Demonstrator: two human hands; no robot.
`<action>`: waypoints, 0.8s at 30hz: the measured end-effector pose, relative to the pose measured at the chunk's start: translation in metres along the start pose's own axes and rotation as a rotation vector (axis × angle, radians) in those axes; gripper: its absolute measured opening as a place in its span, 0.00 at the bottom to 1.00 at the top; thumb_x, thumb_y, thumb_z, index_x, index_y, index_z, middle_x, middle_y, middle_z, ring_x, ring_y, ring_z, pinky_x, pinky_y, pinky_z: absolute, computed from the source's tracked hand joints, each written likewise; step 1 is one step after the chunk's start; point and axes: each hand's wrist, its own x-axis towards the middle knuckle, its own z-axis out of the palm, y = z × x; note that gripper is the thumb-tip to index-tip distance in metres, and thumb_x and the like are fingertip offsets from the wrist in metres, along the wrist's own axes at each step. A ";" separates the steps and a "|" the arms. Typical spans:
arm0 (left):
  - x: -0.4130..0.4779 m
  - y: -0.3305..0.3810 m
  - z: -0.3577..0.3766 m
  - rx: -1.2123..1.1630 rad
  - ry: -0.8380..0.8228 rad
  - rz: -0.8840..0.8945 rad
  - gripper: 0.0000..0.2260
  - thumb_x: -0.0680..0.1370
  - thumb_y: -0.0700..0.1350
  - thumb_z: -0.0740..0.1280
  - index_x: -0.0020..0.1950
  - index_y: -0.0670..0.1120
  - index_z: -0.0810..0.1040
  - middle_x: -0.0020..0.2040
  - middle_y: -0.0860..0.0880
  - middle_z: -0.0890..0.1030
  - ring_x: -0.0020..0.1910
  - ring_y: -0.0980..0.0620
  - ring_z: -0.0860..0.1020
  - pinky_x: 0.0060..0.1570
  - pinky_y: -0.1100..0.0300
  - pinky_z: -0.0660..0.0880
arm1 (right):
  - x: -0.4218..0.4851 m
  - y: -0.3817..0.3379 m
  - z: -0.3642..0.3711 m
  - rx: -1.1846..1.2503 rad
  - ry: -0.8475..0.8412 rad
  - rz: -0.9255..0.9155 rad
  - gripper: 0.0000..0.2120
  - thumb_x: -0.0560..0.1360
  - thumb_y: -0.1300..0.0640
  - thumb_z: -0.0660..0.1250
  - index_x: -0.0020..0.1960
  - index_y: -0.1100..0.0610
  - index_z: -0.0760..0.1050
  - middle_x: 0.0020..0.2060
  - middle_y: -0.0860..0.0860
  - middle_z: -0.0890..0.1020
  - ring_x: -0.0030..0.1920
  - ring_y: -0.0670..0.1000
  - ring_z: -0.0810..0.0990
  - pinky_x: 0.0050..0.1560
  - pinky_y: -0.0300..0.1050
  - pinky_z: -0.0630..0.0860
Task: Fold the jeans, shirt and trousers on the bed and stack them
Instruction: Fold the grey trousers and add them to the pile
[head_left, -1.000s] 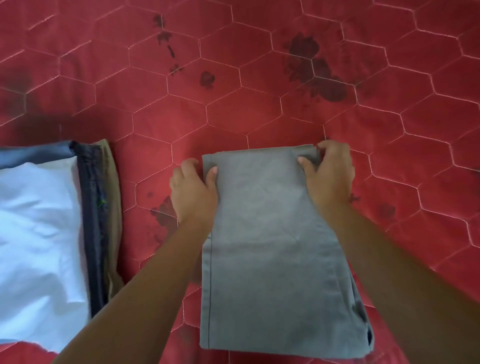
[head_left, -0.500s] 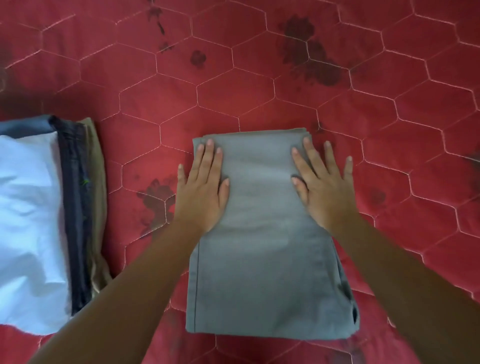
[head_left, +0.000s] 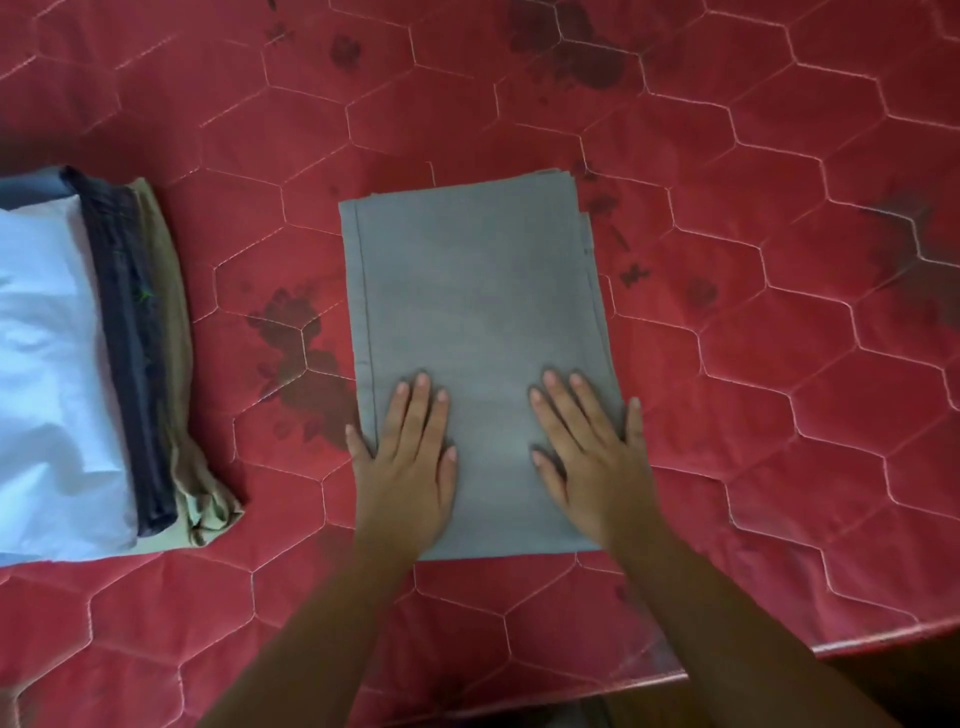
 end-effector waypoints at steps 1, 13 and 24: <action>0.000 0.000 0.000 0.002 -0.007 0.000 0.23 0.78 0.51 0.50 0.73 0.47 0.60 0.75 0.49 0.58 0.75 0.55 0.47 0.59 0.29 0.60 | -0.004 0.008 0.001 -0.003 -0.010 0.007 0.25 0.77 0.45 0.53 0.73 0.51 0.61 0.73 0.47 0.61 0.73 0.50 0.57 0.66 0.67 0.57; 0.015 -0.014 -0.033 -0.713 0.101 -0.442 0.27 0.77 0.48 0.64 0.74 0.57 0.58 0.64 0.46 0.67 0.63 0.49 0.66 0.65 0.51 0.65 | 0.010 0.008 -0.039 0.956 0.139 0.452 0.25 0.73 0.63 0.67 0.69 0.53 0.66 0.67 0.53 0.64 0.64 0.43 0.65 0.63 0.23 0.58; 0.031 -0.041 -0.055 -1.052 0.050 -0.340 0.24 0.77 0.32 0.61 0.72 0.45 0.64 0.63 0.59 0.68 0.60 0.67 0.68 0.62 0.74 0.61 | 0.041 -0.016 -0.036 1.135 0.110 0.544 0.30 0.72 0.65 0.67 0.70 0.49 0.64 0.62 0.43 0.67 0.62 0.38 0.66 0.58 0.21 0.61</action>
